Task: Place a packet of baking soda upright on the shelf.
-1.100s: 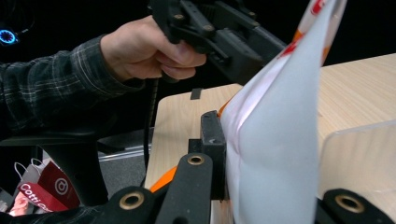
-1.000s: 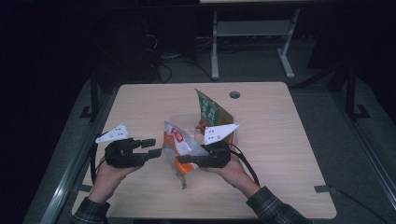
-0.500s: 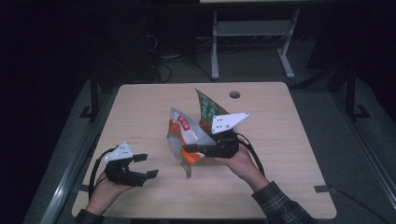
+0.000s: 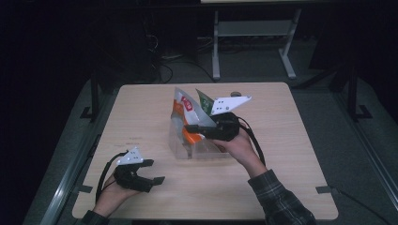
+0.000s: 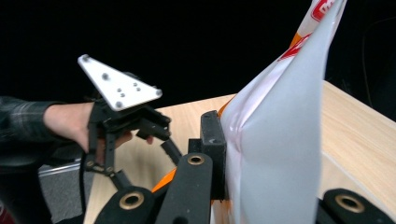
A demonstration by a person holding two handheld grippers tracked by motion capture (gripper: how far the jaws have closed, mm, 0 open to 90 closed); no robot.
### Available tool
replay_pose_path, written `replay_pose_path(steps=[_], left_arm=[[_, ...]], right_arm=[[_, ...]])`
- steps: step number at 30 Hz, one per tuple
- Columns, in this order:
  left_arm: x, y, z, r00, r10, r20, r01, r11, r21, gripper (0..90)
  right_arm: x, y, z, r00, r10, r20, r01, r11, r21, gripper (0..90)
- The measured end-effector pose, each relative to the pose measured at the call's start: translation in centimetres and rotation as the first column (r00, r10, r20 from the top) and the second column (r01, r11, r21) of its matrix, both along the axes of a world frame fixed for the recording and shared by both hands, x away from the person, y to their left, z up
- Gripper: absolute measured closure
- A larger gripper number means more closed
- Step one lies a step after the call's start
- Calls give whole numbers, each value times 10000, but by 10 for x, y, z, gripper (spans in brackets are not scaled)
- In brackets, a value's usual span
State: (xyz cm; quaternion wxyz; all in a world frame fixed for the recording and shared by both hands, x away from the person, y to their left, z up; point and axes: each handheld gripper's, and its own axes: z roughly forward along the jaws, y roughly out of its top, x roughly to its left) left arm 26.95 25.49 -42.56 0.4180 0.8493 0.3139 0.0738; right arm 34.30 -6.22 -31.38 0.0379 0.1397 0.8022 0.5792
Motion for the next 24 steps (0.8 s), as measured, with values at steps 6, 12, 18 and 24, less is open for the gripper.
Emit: replay_pose_path(steps=[6, 12, 18, 24], left_arm=[[1, 1, -1, 10000, 17, -42, -17, 10000, 0, 179], [0, 2, 0, 10000, -13, -43, 13, 10000, 92, 179], [0, 1, 0, 10000, -16, -4, 16, 10000, 88, 178], [0, 1, 0, 10000, -65, 24, 64, 9999, 118, 179]], right_arm=[[11, 4, -5, 9985, -540, 107, 544, 9980, -330, 900], [15, 9, -16, 9963, -860, 84, 864, 9933, -770, 900], [16, 14, -23, 9946, -1022, 182, 1036, 9884, -1107, 900], [17, 16, -28, 9931, -1156, 205, 1173, 9840, -1338, 900]])
